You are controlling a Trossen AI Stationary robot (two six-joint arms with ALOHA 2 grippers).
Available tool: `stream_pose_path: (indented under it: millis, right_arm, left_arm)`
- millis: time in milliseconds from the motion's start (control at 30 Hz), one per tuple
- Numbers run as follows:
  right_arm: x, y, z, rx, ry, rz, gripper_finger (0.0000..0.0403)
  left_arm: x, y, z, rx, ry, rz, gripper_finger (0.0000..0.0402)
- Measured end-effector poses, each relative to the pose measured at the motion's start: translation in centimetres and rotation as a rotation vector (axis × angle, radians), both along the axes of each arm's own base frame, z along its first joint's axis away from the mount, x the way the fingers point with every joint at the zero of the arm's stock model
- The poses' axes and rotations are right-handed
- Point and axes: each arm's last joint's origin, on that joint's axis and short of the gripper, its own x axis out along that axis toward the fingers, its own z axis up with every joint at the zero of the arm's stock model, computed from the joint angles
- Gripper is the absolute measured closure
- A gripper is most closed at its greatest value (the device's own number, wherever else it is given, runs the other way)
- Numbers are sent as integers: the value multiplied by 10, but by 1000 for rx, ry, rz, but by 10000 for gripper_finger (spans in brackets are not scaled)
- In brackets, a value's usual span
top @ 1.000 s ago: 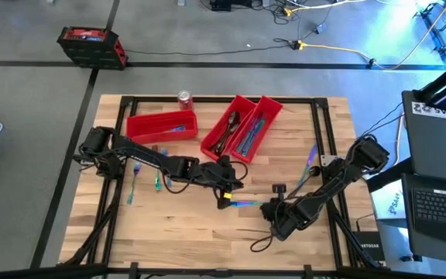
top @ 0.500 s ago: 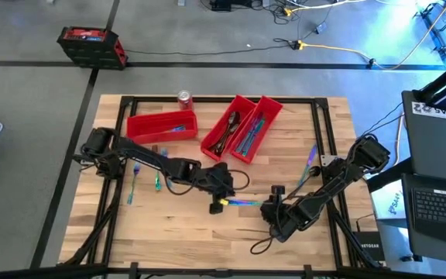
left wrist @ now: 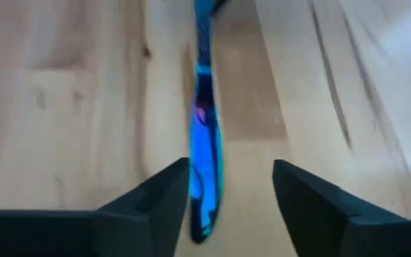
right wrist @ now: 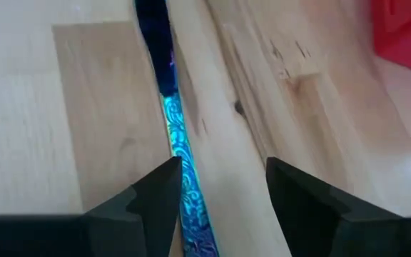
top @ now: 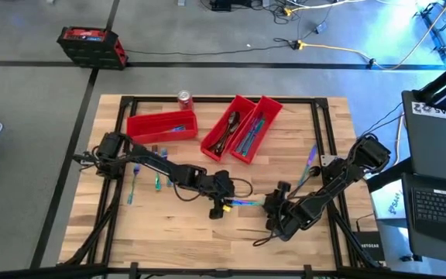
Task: Sort silverware
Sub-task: Put the blue table knife into the right red bin
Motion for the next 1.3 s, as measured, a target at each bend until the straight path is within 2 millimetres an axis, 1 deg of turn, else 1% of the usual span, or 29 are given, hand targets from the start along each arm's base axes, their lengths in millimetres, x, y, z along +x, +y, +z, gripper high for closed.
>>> stream_pose_path:
  millis: [133, 233, 400, 500, 567, 633, 733, 800, 1067, 1167, 1300]
  right_arm:
    - [-3, 1, 2, 57, -95, -6, 214]
    - [-7, 2, 3, 65, -144, -23, 214]
    - [-15, 4, 2, 84, -232, -74, 214]
    - [-17, 6, 2, 90, -275, -103, 214]
    - [-19, 6, 2, 88, -296, -113, 214]
    - [-19, 6, 3, 87, -310, -125, 214]
    - [-18, 6, 3, 91, -313, -127, 214]
    - [-18, 6, 3, 91, -314, -128, 214]
    - [-18, 6, 3, 93, -315, -129, 214]
    - [-18, 6, 3, 91, -319, -130, 214]
    - [-18, 6, 3, 87, -321, -129, 214]
  left_arm:
    - [2, 3, 1, -43, -6, 40, 164]
    - [2, 4, 0, 3, -11, 16, 145]
    - [2, -2, -4, 52, -13, -35, 126]
    - [2, -5, -12, 69, -7, -27, 116]
    - [3, -6, -17, 109, -4, 8, 110]
    - [3, -6, -21, 146, -2, 43, 108]
    - [4, -5, -28, 124, 14, 32, 107]
    - [5, -5, -29, 87, 21, 16, 107]
    - [6, -6, -30, 88, 3, 15, 112]
    - [8, -7, -29, 133, -29, 24, 121]
    - [8, -10, -28, 208, -53, 7, 123]
